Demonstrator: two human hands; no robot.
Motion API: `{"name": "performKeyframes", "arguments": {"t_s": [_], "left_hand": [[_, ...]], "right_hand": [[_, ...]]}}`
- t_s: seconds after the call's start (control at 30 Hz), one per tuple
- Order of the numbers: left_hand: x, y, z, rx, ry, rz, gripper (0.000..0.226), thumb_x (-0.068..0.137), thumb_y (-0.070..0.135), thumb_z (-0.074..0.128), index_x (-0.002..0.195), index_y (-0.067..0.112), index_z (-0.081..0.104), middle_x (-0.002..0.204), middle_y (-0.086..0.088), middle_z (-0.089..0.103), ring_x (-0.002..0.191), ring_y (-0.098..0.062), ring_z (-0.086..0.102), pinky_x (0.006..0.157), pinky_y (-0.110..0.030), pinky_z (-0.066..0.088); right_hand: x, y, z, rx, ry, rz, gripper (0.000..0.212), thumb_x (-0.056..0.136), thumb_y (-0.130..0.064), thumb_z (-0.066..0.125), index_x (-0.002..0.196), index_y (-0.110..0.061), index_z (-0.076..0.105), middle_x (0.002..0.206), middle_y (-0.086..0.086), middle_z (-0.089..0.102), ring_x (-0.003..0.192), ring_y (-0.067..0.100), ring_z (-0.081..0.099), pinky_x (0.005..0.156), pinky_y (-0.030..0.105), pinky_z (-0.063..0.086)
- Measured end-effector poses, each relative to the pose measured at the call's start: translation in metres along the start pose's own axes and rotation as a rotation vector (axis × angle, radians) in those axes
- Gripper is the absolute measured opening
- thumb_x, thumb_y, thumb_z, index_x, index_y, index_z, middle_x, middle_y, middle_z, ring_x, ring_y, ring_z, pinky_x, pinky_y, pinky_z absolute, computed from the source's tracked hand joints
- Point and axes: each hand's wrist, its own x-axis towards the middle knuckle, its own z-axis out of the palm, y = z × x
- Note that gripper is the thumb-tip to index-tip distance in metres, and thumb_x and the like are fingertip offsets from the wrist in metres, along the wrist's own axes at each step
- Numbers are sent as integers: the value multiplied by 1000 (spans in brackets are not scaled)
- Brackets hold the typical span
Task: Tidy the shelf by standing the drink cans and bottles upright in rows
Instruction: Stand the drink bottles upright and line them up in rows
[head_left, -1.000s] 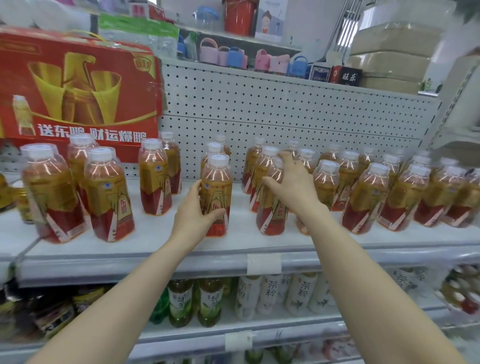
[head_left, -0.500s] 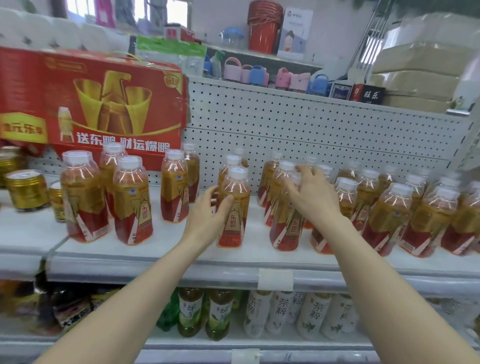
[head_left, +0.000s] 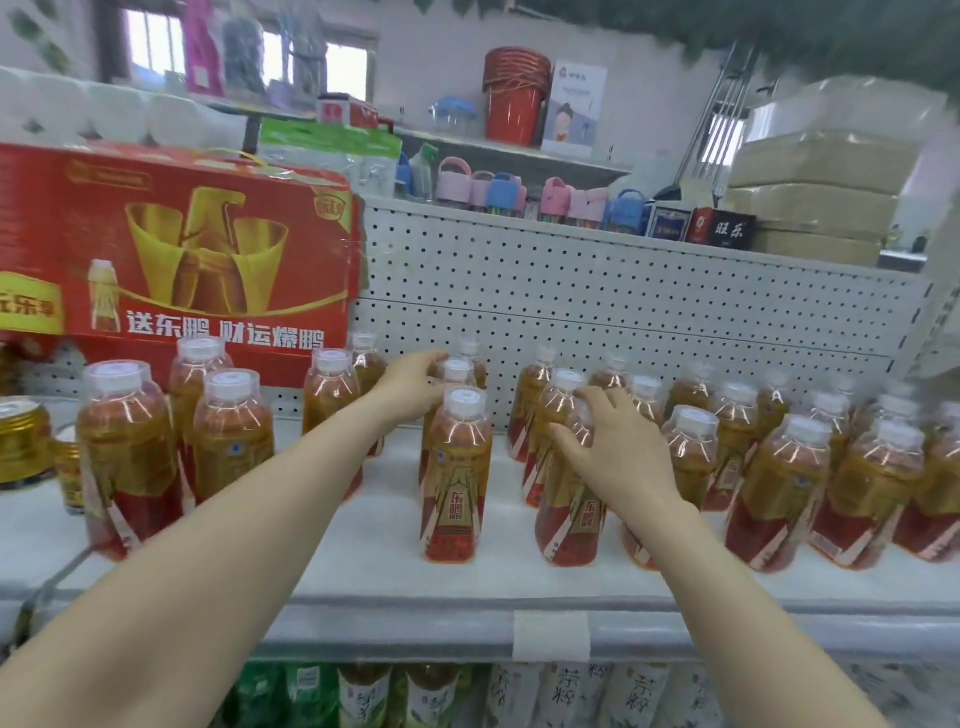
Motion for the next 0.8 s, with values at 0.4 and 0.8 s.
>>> {"name": "performKeyframes", "arguments": {"t_s": [0.4, 0.8], "left_hand": [[-8, -15, 5, 18, 123, 58, 52, 92, 26, 65, 141, 18, 49, 138, -2, 57, 122, -24, 57, 101, -44, 48], [-120, -37, -16, 301, 570, 292, 44, 88, 8, 68, 132, 13, 60, 130, -4, 60, 123, -23, 50, 105, -31, 36]], "right_hand": [[1, -4, 5, -30, 34, 22, 48, 95, -50, 51, 134, -22, 50, 127, 3, 53, 104, 29, 61, 71, 32, 41], [-7, -81, 7, 127, 165, -288, 46, 99, -41, 52, 136, -14, 55, 126, 10, 60, 117, 29, 52, 97, 39, 40]]}}
